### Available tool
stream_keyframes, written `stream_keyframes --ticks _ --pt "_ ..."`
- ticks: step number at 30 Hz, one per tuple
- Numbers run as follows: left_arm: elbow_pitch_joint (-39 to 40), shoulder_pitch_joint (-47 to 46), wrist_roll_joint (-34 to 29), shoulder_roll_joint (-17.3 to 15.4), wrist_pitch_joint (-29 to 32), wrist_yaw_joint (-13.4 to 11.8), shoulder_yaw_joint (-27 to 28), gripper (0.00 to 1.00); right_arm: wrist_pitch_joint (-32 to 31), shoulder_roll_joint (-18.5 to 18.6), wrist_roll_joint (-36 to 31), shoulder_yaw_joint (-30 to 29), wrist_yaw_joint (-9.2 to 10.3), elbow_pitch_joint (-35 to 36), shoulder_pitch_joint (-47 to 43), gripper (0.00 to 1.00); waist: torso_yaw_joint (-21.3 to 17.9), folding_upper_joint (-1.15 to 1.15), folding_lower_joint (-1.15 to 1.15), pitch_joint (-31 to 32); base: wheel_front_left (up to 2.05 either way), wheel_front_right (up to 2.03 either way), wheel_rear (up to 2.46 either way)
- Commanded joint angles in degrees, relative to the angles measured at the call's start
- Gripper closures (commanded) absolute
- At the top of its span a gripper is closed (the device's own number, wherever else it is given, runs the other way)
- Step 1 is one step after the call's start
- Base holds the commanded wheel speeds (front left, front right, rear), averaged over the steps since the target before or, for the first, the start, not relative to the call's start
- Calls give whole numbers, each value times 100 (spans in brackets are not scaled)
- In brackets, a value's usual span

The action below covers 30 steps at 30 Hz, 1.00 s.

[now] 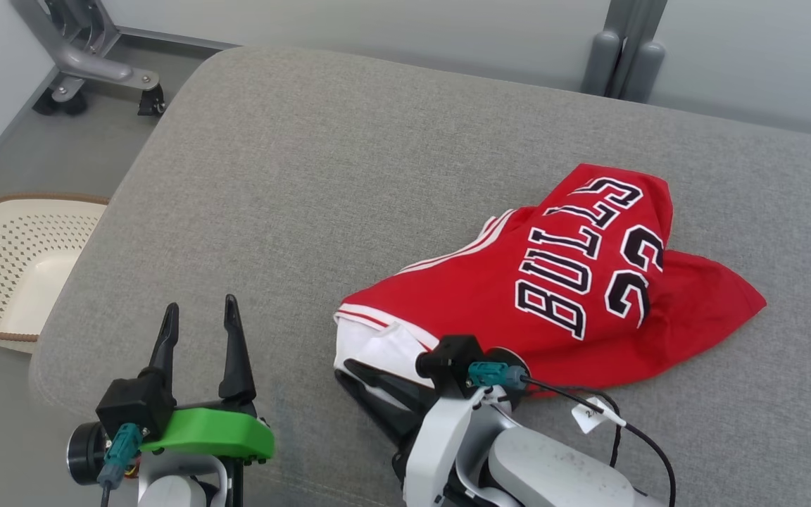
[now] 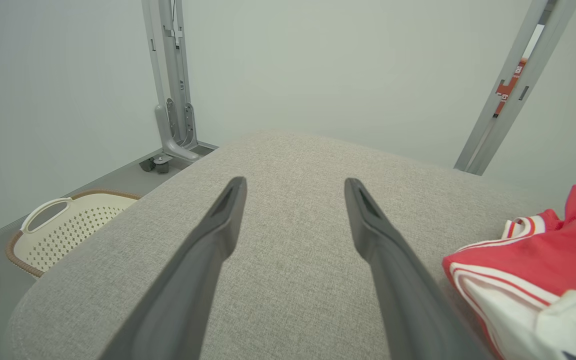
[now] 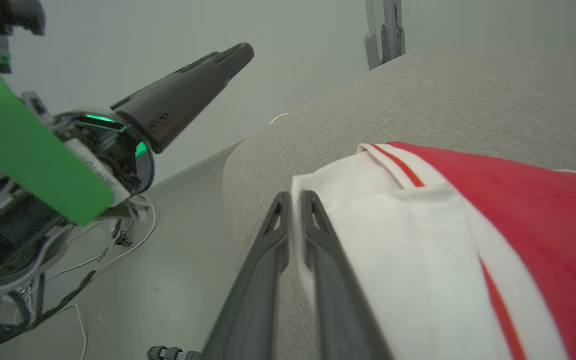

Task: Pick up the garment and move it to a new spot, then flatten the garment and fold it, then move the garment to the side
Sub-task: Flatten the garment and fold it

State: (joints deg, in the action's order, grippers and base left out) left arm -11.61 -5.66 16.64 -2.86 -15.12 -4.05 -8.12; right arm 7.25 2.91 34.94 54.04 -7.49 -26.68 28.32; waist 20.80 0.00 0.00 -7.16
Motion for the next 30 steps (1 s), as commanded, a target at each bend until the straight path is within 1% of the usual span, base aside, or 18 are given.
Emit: stream_keyframes --ticks 1,5,9,11,14,18,22,24,27,30 --pt "25 90 -19 -8 -2 -35 39 0 73 2 123 84 0 -18 25 0 31 0 0 35 0 0 0" --pt "40 152 0 -7 -2 -16 50 0 375 13 185 8 0 -80 196 0 -163 0 0 95 0 0 0" --pt "50 191 16 -8 -2 -9 16 0 578 11 7 -439 0 -109 279 0 -452 0 0 153 0 0 0" --pt "64 197 23 -9 -2 -18 -13 0 603 42 -228 -799 0 -242 292 0 -597 0 0 163 0 0 0" --pt "81 182 30 -9 -2 -37 -58 0 610 252 -600 -1519 0 -416 156 0 -772 0 0 152 0 0 0" --pt "78 146 64 -10 -1 -47 -99 0 563 541 -943 -2480 0 -519 -101 0 -899 0 0 86 0 0 0" --pt "95 134 85 -10 -2 -67 -135 0 404 731 -1235 -3332 0 -490 -422 0 -951 0 0 -7 0 0 0" --pt "85 96 85 -10 -2 -53 -135 0 230 677 -1297 -3573 0 -434 -545 0 -953 0 0 -55 0 0 0" --pt "68 16 90 -10 -2 -30 -165 0 -53 589 -1251 -3706 0 -370 -611 0 -923 0 0 -120 0 0 0" --pt "50 -51 100 -10 -2 -21 -198 0 -445 535 -1009 -3653 0 -412 -568 0 -868 0 0 -181 0 0 0"
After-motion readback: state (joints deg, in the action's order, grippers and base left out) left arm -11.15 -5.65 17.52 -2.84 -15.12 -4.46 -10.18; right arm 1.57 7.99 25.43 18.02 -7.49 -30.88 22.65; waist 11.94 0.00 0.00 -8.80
